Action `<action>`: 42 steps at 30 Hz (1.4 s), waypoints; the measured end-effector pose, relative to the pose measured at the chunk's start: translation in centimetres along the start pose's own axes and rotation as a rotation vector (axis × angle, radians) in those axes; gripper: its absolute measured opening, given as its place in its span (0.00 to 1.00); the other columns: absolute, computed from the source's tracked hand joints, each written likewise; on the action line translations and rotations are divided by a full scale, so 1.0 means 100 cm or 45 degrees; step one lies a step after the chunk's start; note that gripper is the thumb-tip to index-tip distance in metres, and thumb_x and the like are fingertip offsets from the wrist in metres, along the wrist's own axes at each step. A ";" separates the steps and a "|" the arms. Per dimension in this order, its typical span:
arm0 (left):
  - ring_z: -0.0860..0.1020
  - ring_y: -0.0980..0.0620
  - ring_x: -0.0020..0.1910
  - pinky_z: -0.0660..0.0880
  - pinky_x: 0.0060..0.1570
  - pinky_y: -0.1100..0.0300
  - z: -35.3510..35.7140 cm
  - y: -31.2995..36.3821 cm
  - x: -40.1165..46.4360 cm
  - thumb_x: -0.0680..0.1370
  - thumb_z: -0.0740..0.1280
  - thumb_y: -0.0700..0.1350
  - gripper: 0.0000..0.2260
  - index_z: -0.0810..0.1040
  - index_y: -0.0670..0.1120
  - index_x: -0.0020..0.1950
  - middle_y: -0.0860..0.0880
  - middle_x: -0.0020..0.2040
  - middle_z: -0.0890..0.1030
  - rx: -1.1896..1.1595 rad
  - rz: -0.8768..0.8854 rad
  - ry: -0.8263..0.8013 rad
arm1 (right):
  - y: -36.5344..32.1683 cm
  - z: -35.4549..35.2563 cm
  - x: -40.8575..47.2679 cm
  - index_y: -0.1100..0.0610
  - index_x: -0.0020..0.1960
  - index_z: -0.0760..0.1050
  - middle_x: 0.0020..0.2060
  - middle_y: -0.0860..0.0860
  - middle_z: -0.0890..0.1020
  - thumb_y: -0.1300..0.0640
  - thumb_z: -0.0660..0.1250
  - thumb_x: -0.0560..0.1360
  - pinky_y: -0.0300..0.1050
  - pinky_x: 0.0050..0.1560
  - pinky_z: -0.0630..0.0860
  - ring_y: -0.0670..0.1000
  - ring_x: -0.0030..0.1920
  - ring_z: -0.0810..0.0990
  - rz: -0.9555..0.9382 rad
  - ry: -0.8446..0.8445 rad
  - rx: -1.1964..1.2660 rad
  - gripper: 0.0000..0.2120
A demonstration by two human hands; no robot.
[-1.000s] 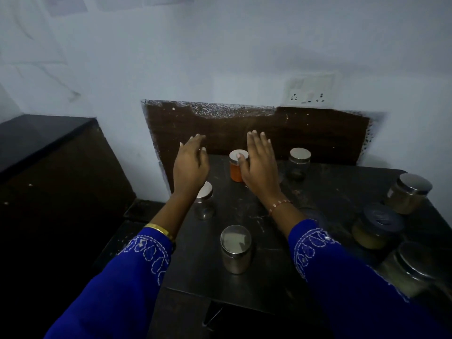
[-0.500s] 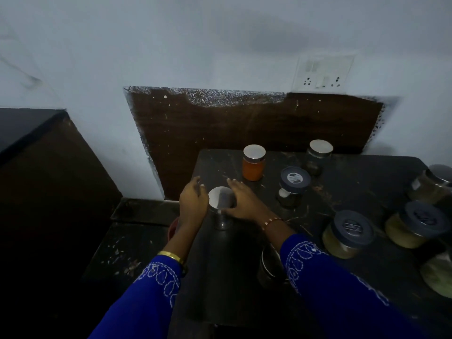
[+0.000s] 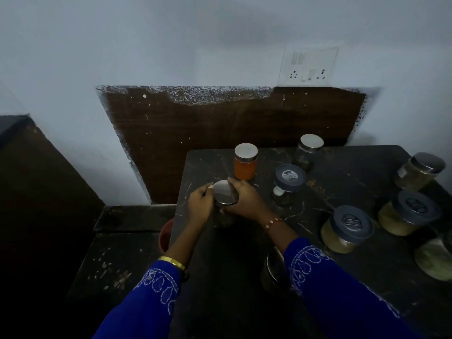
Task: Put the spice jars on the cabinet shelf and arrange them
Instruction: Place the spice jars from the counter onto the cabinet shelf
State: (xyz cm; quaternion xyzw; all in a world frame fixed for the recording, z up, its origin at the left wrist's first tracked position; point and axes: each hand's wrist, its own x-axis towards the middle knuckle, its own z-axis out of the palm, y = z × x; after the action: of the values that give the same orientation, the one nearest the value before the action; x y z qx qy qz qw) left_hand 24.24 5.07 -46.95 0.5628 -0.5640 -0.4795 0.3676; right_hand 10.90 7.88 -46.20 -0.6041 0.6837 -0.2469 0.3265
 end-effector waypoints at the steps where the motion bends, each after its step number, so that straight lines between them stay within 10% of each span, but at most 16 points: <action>1: 0.79 0.47 0.55 0.76 0.48 0.65 0.001 0.008 0.001 0.79 0.59 0.40 0.12 0.77 0.40 0.59 0.45 0.53 0.81 -0.030 0.040 -0.039 | -0.002 -0.011 -0.001 0.54 0.74 0.57 0.69 0.53 0.66 0.55 0.75 0.66 0.47 0.66 0.68 0.53 0.68 0.67 -0.006 0.034 0.044 0.43; 12: 0.77 0.44 0.54 0.75 0.53 0.55 0.038 0.143 -0.006 0.81 0.57 0.41 0.14 0.75 0.35 0.60 0.41 0.50 0.81 -0.523 0.196 -0.158 | -0.043 -0.171 -0.029 0.57 0.70 0.67 0.67 0.52 0.73 0.63 0.76 0.64 0.42 0.66 0.69 0.49 0.67 0.70 -0.297 0.261 0.431 0.36; 17: 0.74 0.42 0.63 0.76 0.52 0.55 0.042 0.184 -0.004 0.78 0.53 0.57 0.26 0.70 0.41 0.67 0.39 0.64 0.76 -0.538 0.264 -0.595 | -0.063 -0.230 -0.045 0.57 0.66 0.68 0.62 0.53 0.75 0.69 0.70 0.68 0.49 0.65 0.72 0.53 0.65 0.72 -0.474 0.200 0.798 0.29; 22: 0.80 0.43 0.55 0.79 0.53 0.48 0.047 0.222 -0.008 0.57 0.74 0.66 0.38 0.75 0.47 0.61 0.43 0.56 0.81 -0.601 0.323 -1.049 | -0.070 -0.263 -0.052 0.55 0.56 0.73 0.52 0.52 0.78 0.63 0.67 0.69 0.42 0.48 0.78 0.50 0.50 0.79 -0.636 0.103 1.306 0.16; 26: 0.80 0.42 0.55 0.79 0.53 0.48 0.069 0.241 -0.018 0.67 0.71 0.60 0.28 0.74 0.45 0.60 0.41 0.57 0.80 -0.526 0.431 -0.725 | -0.070 -0.269 -0.054 0.56 0.51 0.75 0.51 0.56 0.80 0.59 0.63 0.76 0.50 0.55 0.77 0.56 0.52 0.79 -0.515 0.533 1.165 0.04; 31: 0.82 0.48 0.49 0.80 0.45 0.57 0.100 0.254 -0.020 0.71 0.70 0.55 0.22 0.75 0.45 0.60 0.45 0.51 0.83 -0.407 0.629 -0.130 | -0.058 -0.252 -0.058 0.53 0.64 0.70 0.54 0.51 0.78 0.53 0.63 0.77 0.42 0.52 0.76 0.50 0.54 0.77 -0.403 0.736 0.767 0.16; 35: 0.78 0.58 0.40 0.75 0.42 0.72 0.107 0.268 -0.034 0.81 0.54 0.54 0.13 0.77 0.56 0.45 0.55 0.40 0.80 -0.252 0.775 -0.116 | -0.049 -0.248 -0.050 0.56 0.70 0.65 0.60 0.54 0.77 0.48 0.58 0.79 0.55 0.65 0.71 0.54 0.61 0.76 -0.398 0.673 1.029 0.22; 38: 0.77 0.54 0.56 0.75 0.60 0.55 0.106 0.275 -0.035 0.81 0.56 0.48 0.13 0.76 0.52 0.62 0.50 0.60 0.79 -0.307 0.768 -0.164 | -0.044 -0.255 -0.049 0.60 0.65 0.69 0.61 0.61 0.76 0.51 0.56 0.80 0.56 0.62 0.72 0.59 0.60 0.76 -0.406 0.557 1.374 0.18; 42: 0.76 0.49 0.62 0.76 0.59 0.53 0.108 0.276 -0.035 0.78 0.62 0.42 0.18 0.71 0.46 0.69 0.44 0.66 0.75 -0.429 0.773 -0.186 | -0.041 -0.267 -0.053 0.59 0.62 0.71 0.53 0.58 0.79 0.52 0.56 0.79 0.44 0.47 0.78 0.53 0.51 0.79 -0.499 0.428 1.535 0.15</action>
State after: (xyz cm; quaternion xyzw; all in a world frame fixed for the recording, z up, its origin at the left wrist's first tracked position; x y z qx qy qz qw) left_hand 6.52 7.31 -23.06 0.2652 -0.6432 -0.4737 0.5399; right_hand -5.95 10.97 -24.71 -0.3818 0.3443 -0.7329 0.4456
